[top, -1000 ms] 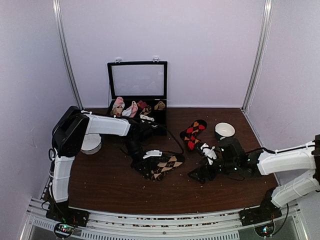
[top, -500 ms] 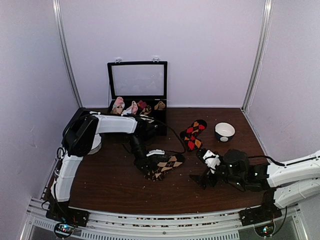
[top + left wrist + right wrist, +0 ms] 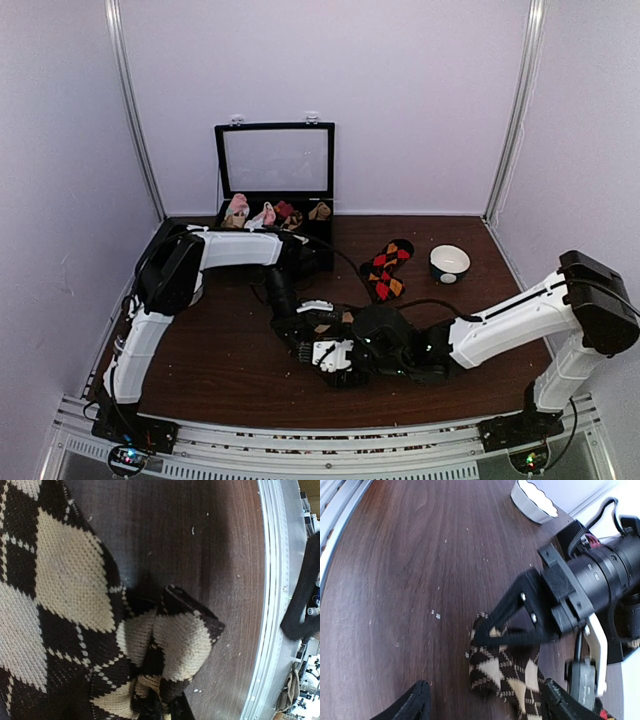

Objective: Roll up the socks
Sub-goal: Roll the sock at the center of the board.

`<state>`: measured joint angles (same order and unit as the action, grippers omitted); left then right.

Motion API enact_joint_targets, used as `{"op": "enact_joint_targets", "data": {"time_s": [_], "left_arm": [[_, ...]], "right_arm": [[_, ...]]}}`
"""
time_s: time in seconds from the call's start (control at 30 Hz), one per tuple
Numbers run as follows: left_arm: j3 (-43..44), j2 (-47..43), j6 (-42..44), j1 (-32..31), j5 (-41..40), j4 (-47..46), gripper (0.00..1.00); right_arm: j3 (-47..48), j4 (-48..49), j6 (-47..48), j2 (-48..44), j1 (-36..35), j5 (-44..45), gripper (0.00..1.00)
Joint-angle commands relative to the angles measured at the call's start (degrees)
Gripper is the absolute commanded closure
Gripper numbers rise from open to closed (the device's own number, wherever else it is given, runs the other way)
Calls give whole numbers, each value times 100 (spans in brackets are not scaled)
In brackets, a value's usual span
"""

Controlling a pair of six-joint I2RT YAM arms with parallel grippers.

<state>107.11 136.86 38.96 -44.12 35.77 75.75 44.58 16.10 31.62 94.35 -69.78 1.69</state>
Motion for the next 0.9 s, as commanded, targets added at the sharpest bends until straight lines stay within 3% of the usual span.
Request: {"op": "enact_joint_targets", "data": {"time_s": [0.0,0.27,0.4,0.63,0.87], "left_arm": [[36,280,270,-62,-338,45,100],[91,329,401,-62,-288,155,100],[100,308,438,-63,-257,205,100],[66,298,492,-62,-188,259,100],[30,289,642,-62,-90,379,100]], "right_arm": [[638,-205,635,560,-37,-224,34],[940,-292,635,1071,93,-419,43],[1004,-352,525,1282,174,-419,55],[939,-243,499,1484,261,-57,68],[747,102,515,1512,259,385,68]]}}
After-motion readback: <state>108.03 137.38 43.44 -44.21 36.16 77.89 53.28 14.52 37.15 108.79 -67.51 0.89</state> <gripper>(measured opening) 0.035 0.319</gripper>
